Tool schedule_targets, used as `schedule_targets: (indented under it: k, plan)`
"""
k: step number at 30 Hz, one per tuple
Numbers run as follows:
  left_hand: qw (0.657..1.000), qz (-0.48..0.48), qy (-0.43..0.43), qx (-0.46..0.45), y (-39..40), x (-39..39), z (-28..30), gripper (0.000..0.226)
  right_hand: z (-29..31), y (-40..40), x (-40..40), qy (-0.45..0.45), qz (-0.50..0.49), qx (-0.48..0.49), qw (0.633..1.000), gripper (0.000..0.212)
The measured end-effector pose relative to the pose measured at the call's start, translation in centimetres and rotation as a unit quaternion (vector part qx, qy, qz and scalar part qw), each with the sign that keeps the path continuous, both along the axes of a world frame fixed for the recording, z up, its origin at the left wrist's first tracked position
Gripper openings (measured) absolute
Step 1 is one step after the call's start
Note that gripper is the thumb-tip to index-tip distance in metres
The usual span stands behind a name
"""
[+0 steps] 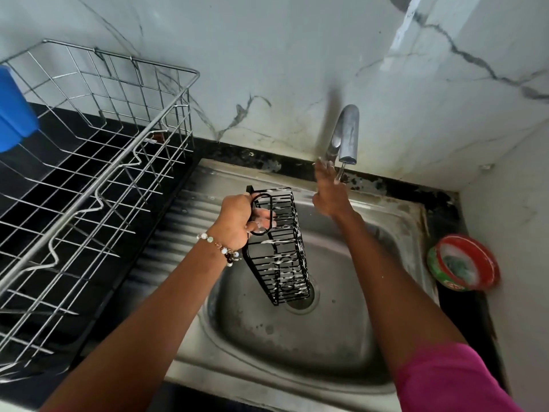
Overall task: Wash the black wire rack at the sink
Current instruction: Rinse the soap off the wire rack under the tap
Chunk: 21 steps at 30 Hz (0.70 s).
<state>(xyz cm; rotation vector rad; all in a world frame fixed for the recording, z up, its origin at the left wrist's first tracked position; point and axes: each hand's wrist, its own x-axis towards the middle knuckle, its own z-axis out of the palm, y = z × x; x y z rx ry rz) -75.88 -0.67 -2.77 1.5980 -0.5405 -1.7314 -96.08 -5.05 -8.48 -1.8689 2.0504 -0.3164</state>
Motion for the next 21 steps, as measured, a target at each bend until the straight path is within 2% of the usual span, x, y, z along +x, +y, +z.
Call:
schedule_targets:
  k: [5, 8, 10, 12, 14, 16, 18, 21]
  plan:
    - [1.0, -0.004, -0.015, -0.003, 0.2, -0.6, 0.0, 0.028, 1.6, 0.2, -0.2, 0.112, 0.104, 0.068, 0.986, 0.083]
    - [1.0, -0.009, -0.012, 0.003, 0.3, -0.9, -0.2, 0.029, 3.3, 0.6, 0.0, 0.08, 0.108, 0.075, 0.988, 0.071]
    - [1.0, -0.012, -0.015, -0.001, 0.4, -1.0, -0.5, 0.032, 4.3, 1.4, 0.4, 0.056, 0.112, 0.063, 0.99, 0.053]
    - [0.999, -0.023, -0.023, -0.007, 0.4, -1.2, -0.6, 0.034, 5.3, 2.4, 0.7, -0.012, 0.07, 0.043, 0.997, 0.036]
    - [0.999, -0.04, -0.03, -0.012, 0.6, -1.5, -0.7, 0.034, 6.2, 3.3, 0.7, -0.132, 0.005, 0.058, 0.989, 0.023]
    - [0.998, -0.052, -0.036, -0.015, 0.7, -2.0, -0.6, 0.032, 7.1, 3.8, 0.1, -0.292, -0.065, 0.094, 0.95, 0.011]
    - [0.997, -0.061, -0.041, -0.019, 0.9, -2.5, -0.6, 0.029, 8.2, 4.1, -0.6, -0.422, -0.137, 0.115, 0.889, 0.011]
    - [0.995, -0.074, -0.054, -0.027, 0.9, -3.3, -0.6, 0.029, 9.2, 4.4, -1.4, -0.493, -0.19, 0.09, 0.844, 0.012]
